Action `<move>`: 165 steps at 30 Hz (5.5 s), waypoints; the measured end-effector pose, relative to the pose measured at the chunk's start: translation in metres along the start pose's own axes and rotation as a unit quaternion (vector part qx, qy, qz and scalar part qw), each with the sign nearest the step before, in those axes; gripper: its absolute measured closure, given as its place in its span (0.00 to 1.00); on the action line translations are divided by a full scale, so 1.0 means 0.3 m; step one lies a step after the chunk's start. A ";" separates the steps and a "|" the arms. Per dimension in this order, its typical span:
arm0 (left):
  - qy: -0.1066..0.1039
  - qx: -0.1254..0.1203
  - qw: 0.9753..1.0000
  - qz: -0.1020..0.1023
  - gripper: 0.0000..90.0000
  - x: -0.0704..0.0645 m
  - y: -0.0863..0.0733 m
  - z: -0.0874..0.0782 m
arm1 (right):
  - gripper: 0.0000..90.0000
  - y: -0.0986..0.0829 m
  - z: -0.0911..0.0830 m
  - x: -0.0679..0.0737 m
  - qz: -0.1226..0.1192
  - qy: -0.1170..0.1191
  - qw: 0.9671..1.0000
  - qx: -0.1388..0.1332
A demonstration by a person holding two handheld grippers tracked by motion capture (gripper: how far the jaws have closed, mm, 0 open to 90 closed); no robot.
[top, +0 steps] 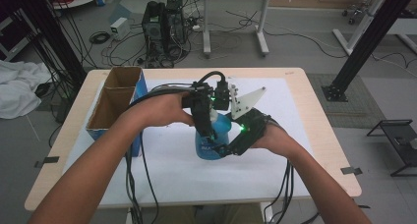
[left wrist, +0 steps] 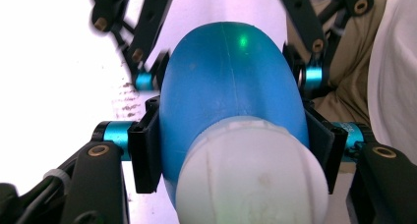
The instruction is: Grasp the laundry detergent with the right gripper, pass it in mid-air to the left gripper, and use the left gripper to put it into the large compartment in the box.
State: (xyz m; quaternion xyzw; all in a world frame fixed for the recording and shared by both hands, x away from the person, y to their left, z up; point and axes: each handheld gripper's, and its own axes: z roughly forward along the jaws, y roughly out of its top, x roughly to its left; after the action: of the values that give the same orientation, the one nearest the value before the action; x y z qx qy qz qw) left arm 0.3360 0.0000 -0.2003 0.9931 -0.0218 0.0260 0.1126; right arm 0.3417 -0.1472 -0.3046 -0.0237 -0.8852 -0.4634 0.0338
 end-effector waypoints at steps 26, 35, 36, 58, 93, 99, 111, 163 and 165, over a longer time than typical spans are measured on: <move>0.020 0.001 0.998 -0.056 0.41 0.034 -0.091 -0.048 | 0.02 -0.081 -0.183 -0.004 0.061 -0.078 0.994 0.045; 0.023 -0.003 0.997 -0.070 0.41 0.043 -0.115 -0.063 | 0.02 -0.098 -0.275 0.015 0.070 -0.094 0.988 0.103; 0.023 -0.003 0.997 -0.073 0.42 0.044 -0.117 -0.066 | 0.02 -0.102 -0.289 0.019 0.076 -0.095 0.986 0.115; 0.050 -0.001 0.988 -0.149 0.42 0.104 -0.235 -0.295 | 0.02 -0.188 -0.489 0.014 0.093 -0.159 0.966 0.182; 0.120 -0.040 0.939 -0.321 0.42 0.149 -0.678 -0.557 | 0.02 -0.187 -0.501 -0.015 0.101 -0.162 0.963 0.189; 0.124 -0.032 0.934 -0.332 0.42 0.159 -0.720 -0.545 | 0.02 -0.184 -0.491 -0.014 0.103 -0.159 0.964 0.189; 0.130 -0.041 0.926 -0.353 0.42 0.168 -0.789 -0.436 | 0.02 -0.182 -0.499 -0.011 0.099 -0.161 0.963 0.192; 0.068 0.029 0.942 -0.326 0.42 0.220 -0.930 0.069 | 0.02 -0.208 -0.446 -0.003 0.108 -0.148 0.964 0.192; 0.063 0.044 0.947 -0.313 0.41 0.228 -0.935 0.062 | 0.02 -0.206 -0.443 -0.002 0.110 -0.149 0.964 0.192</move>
State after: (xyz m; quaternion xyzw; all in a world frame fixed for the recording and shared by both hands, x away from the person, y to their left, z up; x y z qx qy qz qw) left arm 0.4190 0.2663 -0.2770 0.9502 0.2985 0.0527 0.0725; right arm 0.3427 -0.2918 -0.2798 -0.1828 -0.9446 -0.2692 -0.0438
